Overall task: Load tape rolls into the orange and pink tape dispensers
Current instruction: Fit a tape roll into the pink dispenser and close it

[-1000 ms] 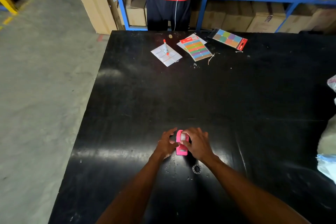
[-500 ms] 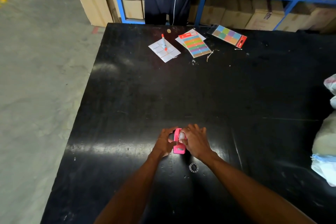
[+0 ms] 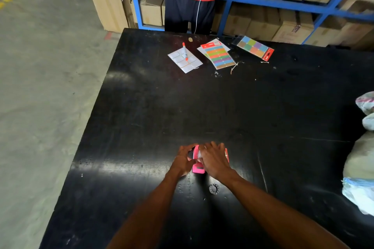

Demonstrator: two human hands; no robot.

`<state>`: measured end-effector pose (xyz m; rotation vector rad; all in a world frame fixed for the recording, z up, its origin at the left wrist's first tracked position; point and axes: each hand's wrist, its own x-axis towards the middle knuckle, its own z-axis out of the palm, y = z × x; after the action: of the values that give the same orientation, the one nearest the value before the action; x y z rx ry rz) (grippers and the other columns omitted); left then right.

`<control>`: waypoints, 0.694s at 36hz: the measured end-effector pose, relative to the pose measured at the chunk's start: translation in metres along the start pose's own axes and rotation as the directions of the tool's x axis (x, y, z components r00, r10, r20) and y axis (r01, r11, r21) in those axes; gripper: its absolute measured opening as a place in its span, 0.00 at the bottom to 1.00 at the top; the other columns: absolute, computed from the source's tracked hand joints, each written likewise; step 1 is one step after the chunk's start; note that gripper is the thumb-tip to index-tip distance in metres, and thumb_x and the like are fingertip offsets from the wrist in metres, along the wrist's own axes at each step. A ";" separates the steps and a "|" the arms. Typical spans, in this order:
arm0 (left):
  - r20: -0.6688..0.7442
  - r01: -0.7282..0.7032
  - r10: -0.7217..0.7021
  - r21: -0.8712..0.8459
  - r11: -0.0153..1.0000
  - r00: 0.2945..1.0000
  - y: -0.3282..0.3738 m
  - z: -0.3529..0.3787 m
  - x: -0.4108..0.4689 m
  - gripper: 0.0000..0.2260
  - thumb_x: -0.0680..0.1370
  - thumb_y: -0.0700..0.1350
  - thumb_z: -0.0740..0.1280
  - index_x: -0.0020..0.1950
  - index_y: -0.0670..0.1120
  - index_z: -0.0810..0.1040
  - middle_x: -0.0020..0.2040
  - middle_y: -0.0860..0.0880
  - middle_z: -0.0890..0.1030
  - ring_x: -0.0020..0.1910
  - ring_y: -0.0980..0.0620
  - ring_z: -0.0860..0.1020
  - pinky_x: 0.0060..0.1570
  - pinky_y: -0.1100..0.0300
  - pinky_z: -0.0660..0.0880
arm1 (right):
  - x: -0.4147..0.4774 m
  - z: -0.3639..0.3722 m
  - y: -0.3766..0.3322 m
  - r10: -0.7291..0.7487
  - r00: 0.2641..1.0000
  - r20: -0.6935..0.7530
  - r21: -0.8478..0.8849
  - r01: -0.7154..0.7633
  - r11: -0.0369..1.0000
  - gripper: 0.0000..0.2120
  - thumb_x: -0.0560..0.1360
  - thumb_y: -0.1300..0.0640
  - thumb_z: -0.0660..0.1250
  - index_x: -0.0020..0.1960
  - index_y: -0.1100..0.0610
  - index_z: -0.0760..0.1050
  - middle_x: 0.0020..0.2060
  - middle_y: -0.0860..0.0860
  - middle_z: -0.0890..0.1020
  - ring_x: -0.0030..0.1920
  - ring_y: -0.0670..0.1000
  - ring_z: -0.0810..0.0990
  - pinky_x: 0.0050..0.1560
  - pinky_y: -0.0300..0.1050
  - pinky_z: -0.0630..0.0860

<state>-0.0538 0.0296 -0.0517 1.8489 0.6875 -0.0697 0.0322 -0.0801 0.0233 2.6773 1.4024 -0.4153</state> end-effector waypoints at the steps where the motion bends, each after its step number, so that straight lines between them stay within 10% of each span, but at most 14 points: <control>1: -0.004 -0.001 0.001 0.003 1.000 1.000 0.000 0.000 0.000 0.27 0.74 0.35 0.72 0.72 0.47 0.72 0.65 0.43 0.71 0.60 0.55 0.72 0.56 0.73 0.66 | 0.000 -0.001 -0.001 0.000 1.000 0.010 -0.001 0.000 1.000 0.17 0.78 0.51 0.65 0.65 0.54 0.71 0.62 0.53 0.78 0.62 0.57 0.72 0.59 0.55 0.62; 25: 0.029 0.020 -0.018 -0.077 0.997 0.999 -0.001 0.000 0.000 0.24 0.77 0.37 0.69 0.72 0.48 0.71 0.61 0.48 0.68 0.63 0.50 0.73 0.49 0.77 0.71 | 0.002 -0.005 -0.002 0.052 0.995 0.083 0.099 -0.060 0.993 0.18 0.76 0.52 0.68 0.64 0.52 0.73 0.64 0.53 0.77 0.65 0.58 0.73 0.64 0.54 0.64</control>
<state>-0.0544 0.0302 -0.0530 1.7643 0.6791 -0.0798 0.0326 -0.0767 0.0274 2.7379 1.3148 -0.5978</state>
